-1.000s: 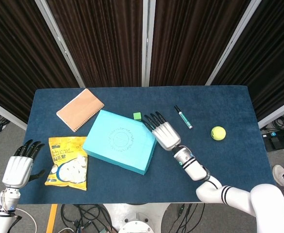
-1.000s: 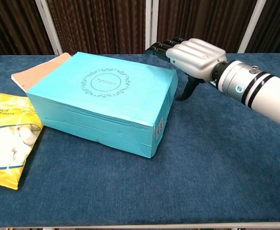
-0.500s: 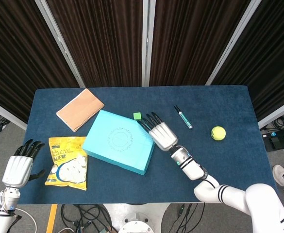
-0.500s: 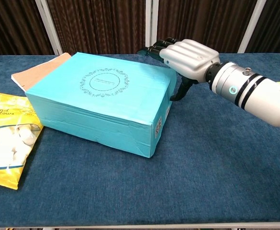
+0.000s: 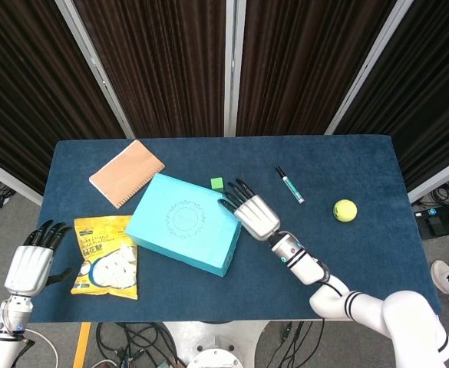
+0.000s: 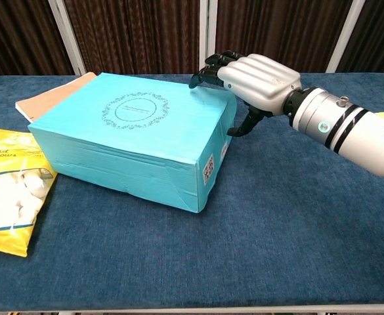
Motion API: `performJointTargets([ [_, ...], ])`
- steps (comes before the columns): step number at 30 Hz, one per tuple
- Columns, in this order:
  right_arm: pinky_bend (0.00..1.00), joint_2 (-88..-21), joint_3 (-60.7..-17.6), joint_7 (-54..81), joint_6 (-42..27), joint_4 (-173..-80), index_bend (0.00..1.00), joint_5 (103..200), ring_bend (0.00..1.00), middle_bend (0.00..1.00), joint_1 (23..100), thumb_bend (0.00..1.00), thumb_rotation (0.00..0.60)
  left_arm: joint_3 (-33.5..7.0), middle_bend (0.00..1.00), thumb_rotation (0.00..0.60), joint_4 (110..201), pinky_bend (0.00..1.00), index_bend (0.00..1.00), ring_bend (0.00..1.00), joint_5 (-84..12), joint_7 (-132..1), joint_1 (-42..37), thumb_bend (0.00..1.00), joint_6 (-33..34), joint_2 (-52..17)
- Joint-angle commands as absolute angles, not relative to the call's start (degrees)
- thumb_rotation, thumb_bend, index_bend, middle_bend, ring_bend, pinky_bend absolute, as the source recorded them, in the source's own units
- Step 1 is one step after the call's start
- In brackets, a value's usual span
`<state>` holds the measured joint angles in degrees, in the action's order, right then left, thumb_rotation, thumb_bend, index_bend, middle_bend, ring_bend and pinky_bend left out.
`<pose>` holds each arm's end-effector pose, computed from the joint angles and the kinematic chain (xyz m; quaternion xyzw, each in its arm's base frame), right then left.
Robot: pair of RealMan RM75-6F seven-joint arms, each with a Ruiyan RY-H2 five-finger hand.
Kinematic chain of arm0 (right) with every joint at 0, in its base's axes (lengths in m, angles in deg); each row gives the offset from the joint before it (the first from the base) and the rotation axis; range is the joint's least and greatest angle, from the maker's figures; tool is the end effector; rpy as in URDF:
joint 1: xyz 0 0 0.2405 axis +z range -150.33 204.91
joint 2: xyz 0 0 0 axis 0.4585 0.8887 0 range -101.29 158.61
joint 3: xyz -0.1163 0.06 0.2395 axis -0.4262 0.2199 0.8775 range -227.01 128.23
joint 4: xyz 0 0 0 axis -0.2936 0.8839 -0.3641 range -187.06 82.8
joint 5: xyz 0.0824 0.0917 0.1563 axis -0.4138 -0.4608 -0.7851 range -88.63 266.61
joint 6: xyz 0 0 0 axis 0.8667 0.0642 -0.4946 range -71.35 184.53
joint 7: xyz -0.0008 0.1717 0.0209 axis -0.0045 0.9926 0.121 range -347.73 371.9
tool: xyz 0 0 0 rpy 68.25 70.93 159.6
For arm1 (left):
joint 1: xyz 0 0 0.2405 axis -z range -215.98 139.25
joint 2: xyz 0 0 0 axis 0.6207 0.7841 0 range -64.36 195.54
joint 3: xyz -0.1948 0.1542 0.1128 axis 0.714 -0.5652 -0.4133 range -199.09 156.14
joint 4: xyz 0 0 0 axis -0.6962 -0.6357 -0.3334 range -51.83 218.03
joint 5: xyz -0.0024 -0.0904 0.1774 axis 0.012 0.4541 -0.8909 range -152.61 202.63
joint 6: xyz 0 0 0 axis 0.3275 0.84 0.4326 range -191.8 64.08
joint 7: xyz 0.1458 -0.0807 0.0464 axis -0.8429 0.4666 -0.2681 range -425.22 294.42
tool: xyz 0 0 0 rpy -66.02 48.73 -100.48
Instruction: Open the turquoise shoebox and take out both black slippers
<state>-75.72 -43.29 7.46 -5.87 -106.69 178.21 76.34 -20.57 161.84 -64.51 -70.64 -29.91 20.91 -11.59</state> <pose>-0.1098 -0.3959 -0.0698 0.7948 -0.1876 0.4421 0.3710 -0.3247 0.2258 0.1081 -0.6484 -0.3343 -0.3761 0.5712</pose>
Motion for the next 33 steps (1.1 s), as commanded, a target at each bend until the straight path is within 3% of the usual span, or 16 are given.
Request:
performJointTargets([
  [1, 0.03, -75.87, -43.43, 8.09, -6.38, -106.29, 0.26, 178.62, 0.02, 0.21, 76.30, 0.10, 0.600, -20.58, 0.16, 0.600, 161.80, 0.26, 0.18, 0.09, -64.51, -70.54, -29.90, 0.09, 20.88, -11.57],
  [21, 0.30, -75.24, -41.11, 22.63, -11.52, -106.35, 0.61, 176.79, 0.27, 0.47, 73.13, 0.13, 0.600, -20.85, 0.16, 0.600, 162.38, 0.26, 0.18, 0.09, -64.82, -71.25, -29.62, 0.09, 20.50, -11.65],
  [33, 0.40, -72.91, -37.24, 33.38, -7.74, -112.05, 0.64, 169.60, 0.35, 0.54, 70.65, 0.13, 0.600, -20.89, 0.16, 0.600, 162.83, 0.26, 0.18, 0.09, -64.77, -72.11, -29.23, 0.09, 19.87, -11.86],
])
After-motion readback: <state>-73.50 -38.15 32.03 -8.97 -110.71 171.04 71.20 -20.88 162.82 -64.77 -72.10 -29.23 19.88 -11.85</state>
